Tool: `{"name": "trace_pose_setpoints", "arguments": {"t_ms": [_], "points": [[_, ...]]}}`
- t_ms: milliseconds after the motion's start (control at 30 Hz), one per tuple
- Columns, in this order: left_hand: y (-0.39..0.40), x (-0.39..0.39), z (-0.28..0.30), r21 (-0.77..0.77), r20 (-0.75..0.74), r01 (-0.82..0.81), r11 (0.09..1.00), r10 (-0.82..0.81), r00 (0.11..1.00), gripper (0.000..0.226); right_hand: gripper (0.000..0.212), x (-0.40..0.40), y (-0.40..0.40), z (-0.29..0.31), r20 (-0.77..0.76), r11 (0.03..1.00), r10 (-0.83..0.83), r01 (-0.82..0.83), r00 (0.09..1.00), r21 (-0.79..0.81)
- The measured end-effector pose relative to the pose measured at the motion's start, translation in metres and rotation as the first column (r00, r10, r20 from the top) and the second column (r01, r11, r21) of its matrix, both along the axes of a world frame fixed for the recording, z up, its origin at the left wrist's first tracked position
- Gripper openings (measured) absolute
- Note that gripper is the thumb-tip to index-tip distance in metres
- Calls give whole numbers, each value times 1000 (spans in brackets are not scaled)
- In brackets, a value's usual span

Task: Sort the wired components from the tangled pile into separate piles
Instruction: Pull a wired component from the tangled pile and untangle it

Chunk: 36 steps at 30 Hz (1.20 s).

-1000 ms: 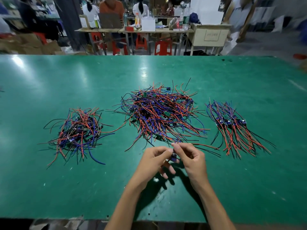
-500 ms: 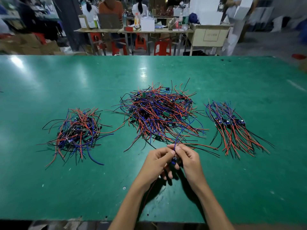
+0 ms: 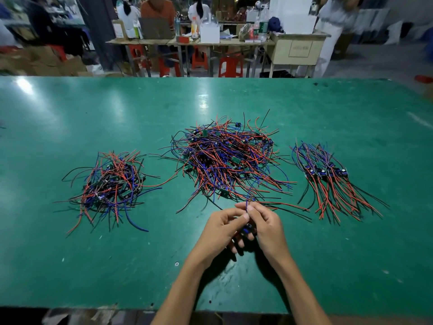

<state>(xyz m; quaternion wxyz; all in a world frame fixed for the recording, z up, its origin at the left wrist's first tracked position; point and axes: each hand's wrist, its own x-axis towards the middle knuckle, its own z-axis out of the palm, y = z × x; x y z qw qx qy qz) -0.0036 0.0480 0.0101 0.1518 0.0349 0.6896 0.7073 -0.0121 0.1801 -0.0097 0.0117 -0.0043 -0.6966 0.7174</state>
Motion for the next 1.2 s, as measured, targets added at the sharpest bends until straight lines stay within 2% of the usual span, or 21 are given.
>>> {"name": "trace_pose_setpoints", "arguments": {"t_ms": [100,167,333,467,633,733,933,1000,1033,1133,1200], "points": [[-1,-1,-2,34,2,-34,999,34,999,17,26,0,-1,1,-18,999,28,-27,999,27],[0,0,-2,4,2,-34,999,34,999,20,25,0,-2,2,-39,999,3,-1,999,54],[-2,0,1,-82,30,64,995,-62,998,22,25,-1,-3,-1,-38,992,-87,90,995,83],[-7,1,5,-107,56,207,973,-202,978,21,26,-5,1,-1,2,981,-186,186,983,-53],[-10,-2,7,-113,77,317,942,-309,948,22,28,-7,5,1,-13,920,-355,347,935,-183],[-10,-1,6,-152,63,379,913,-373,926,19,32,-9,7,2,21,839,-474,459,880,-293],[-11,-2,8,-134,59,395,909,-390,919,19,33,-8,3,4,24,719,-634,601,773,-348],[-11,-3,8,-137,62,367,920,-362,930,19,33,-8,6,3,11,733,-616,579,787,-357],[-12,-3,7,-134,61,338,932,-332,941,19,33,-8,6,2,-18,770,-575,534,818,-351],[-16,-4,5,-58,55,213,975,-210,976,19,36,-6,5,2,-100,928,-327,300,940,-222],[-20,-5,4,16,53,145,989,-145,988,20,35,-3,3,3,-97,984,-157,147,983,-103]]}}
